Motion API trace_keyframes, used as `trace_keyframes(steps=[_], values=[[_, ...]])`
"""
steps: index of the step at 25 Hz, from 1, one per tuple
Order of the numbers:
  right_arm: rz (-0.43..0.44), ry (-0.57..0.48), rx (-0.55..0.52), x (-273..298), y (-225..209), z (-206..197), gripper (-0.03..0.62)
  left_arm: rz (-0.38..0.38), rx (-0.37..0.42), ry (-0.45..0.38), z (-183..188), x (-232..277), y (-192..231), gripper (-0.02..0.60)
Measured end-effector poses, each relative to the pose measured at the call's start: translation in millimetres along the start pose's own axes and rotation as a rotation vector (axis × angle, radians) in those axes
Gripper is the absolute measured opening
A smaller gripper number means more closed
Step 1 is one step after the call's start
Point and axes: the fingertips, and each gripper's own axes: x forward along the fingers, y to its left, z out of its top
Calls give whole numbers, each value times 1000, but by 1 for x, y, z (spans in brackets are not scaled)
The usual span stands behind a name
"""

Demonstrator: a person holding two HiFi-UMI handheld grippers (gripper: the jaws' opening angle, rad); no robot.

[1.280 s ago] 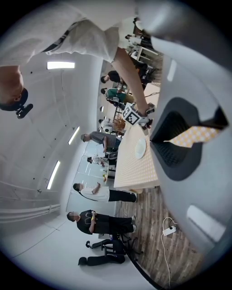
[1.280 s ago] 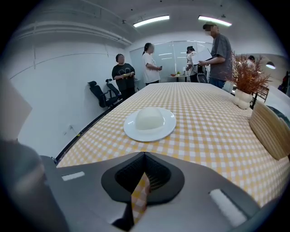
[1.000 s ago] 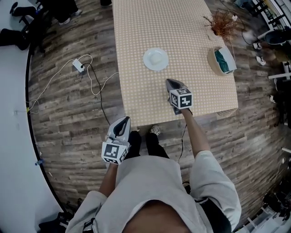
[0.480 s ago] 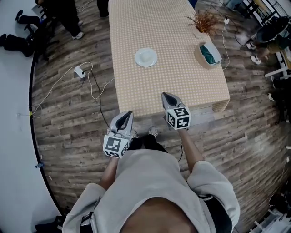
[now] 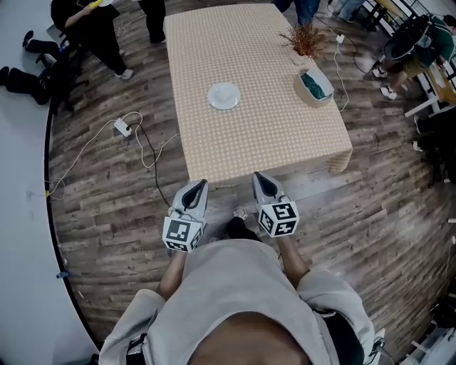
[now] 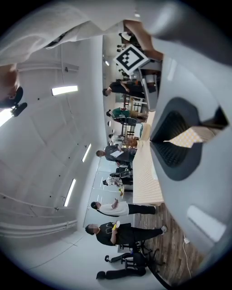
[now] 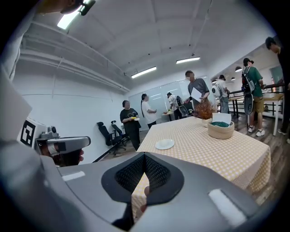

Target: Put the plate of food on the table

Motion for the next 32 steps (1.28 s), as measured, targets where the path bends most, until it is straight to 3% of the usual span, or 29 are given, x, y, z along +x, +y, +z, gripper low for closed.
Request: trace_keyframes(steps=[15,32], values=[[-112,-46,-12,-93,106,-47,-3,-76,-6,-26,-27,-120,-18,8],[-76,-71,-50,-131,103,-40,-3,-38,1,-51,-19,-139,-57,8]])
